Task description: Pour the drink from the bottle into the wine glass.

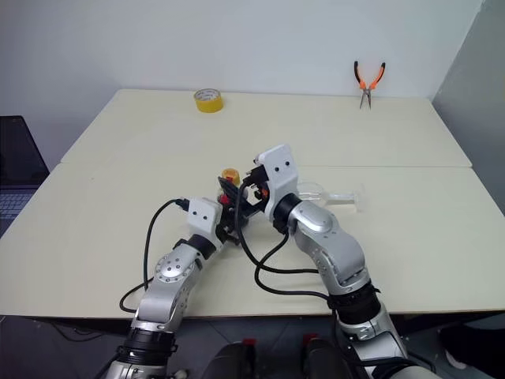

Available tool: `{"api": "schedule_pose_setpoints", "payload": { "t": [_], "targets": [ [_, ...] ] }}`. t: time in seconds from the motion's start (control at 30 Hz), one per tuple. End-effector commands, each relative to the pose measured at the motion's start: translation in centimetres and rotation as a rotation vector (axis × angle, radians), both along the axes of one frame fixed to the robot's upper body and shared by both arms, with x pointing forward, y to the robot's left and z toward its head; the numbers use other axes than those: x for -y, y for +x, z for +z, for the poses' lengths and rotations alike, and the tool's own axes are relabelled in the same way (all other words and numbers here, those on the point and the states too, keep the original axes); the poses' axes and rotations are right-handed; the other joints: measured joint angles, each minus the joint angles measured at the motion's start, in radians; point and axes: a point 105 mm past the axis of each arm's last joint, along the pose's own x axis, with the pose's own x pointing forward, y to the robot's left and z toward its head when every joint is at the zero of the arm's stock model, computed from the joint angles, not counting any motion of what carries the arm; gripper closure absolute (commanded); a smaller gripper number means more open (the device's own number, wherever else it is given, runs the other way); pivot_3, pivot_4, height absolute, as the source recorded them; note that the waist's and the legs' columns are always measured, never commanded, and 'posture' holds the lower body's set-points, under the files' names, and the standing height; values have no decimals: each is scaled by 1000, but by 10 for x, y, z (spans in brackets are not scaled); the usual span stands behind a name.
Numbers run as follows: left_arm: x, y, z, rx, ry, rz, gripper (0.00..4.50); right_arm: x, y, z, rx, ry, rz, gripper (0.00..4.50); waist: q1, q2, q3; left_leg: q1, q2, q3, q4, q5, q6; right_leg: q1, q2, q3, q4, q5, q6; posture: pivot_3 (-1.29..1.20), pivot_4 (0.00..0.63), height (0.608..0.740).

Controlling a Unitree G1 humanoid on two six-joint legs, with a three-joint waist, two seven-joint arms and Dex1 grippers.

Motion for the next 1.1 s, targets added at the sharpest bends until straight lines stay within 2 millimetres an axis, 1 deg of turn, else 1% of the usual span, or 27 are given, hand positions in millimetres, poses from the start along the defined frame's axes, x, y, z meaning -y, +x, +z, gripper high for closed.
{"api": "schedule_pose_setpoints", "payload": {
  "t": [0.03,0.1,0.17,0.4,0.43,0.47,0.5,0.53,0.73,0.8,0.83,0.9,1.07,1.1],
  "targets": [
    [5,-2,20,83,-7,-15,3467,-5,-3,15,45,20,19,0,0,0,0,0,0,0,0,0,0,0,0,0,0,0,0,0,150,740],
    [6,-2,20,84,-7,-17,3468,-5,-2,14,40,13,17,384,0,0,0,0,0,0,0,0,0,0,0,0,0,0,0,0,150,740],
    [6,-2,20,85,-8,-18,3468,-5,-2,14,38,11,16,882,0,0,0,0,0,0,0,0,0,0,0,0,0,0,0,0,150,740],
    [8,-3,20,87,-7,-21,3493,-10,-4,9,31,-28,39,3430,-1,0,0,0,0,0,0,0,0,0,0,0,0,0,0,0,150,740],
    [8,-3,20,88,-7,-21,3493,-10,-5,9,30,-30,45,3715,-1,0,0,0,0,0,0,0,0,0,0,0,0,0,0,0,150,740],
    [8,-3,20,89,-7,-21,3493,-11,-6,9,32,-30,51,4093,-1,0,0,0,0,0,0,0,0,0,0,0,0,0,0,0,150,740],
    [8,-3,20,90,-7,-21,3493,-12,-6,9,31,-29,54,4409,-1,0,0,0,0,0,0,0,0,0,0,0,0,0,0,0,150,740],
    [8,-3,20,90,-7,-21,3493,-12,-6,9,32,-30,54,4500,-1,0,0,0,0,0,0,0,0,0,0,0,0,0,0,0,150,740],
    [6,-3,19,87,-8,-16,3494,-10,-6,13,44,6,43,4500,-1,0,0,0,0,0,0,0,0,0,0,0,0,0,1,0,150,740],
    [6,-3,19,87,-8,-14,3496,-7,-6,15,43,17,32,4142,-1,0,0,0,0,0,0,0,0,0,0,0,0,0,1,0,150,740],
    [6,-3,19,87,-8,-14,3497,-7,-5,16,43,24,31,3919,-1,0,0,0,0,0,0,0,0,0,0,0,0,0,1,0,150,740],
    [6,-3,19,86,-8,-13,3499,-6,-6,19,44,37,36,3288,-1,0,0,0,0,0,0,0,0,0,0,0,0,0,1,0,150,740],
    [5,-3,19,85,-11,-13,3520,-8,-11,20,54,29,69,1576,-1,0,0,0,0,0,0,0,0,0,0,0,0,0,1,0,150,740],
    [5,-3,19,84,-11,-13,3520,-9,-12,20,58,23,70,1171,-1,0,0,0,0,0,-1,0,0,0,0,0,-1,-1,1,0,150,740]
  ]
}}
